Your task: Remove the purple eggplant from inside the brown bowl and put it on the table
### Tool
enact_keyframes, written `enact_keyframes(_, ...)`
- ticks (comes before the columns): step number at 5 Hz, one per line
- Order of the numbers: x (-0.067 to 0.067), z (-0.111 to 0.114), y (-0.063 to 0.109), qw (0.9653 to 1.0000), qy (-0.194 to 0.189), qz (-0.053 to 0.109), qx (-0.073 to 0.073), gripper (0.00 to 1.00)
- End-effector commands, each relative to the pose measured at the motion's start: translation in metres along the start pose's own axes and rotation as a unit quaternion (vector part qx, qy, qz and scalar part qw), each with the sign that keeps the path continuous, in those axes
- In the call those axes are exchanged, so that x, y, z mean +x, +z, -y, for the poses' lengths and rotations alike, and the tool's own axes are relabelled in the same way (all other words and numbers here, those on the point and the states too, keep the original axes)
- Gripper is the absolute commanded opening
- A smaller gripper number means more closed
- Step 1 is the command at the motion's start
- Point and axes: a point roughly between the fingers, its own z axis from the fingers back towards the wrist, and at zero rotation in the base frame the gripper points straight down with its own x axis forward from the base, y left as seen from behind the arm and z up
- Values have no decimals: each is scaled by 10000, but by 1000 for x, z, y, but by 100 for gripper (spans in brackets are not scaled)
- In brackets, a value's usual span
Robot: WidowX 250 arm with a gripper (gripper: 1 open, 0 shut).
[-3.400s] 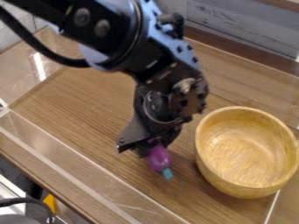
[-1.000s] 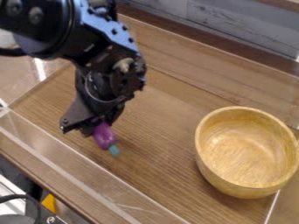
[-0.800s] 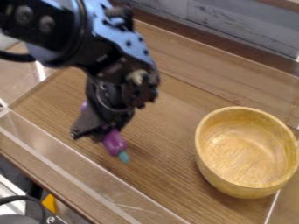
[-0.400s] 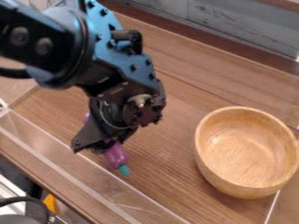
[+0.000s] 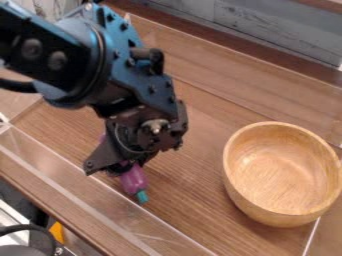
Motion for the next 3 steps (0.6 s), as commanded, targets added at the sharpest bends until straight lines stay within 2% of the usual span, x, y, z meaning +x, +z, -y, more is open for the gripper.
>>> enact_keyframes(1, 6, 4, -6, 9999, -8, 87, -128, 0)
enact_keyframes(2, 7, 12, -3, 9993, 348, 126, 98, 0)
enact_keyframes(3, 9, 22, 0, 9969, 699, 176, 314, 0)
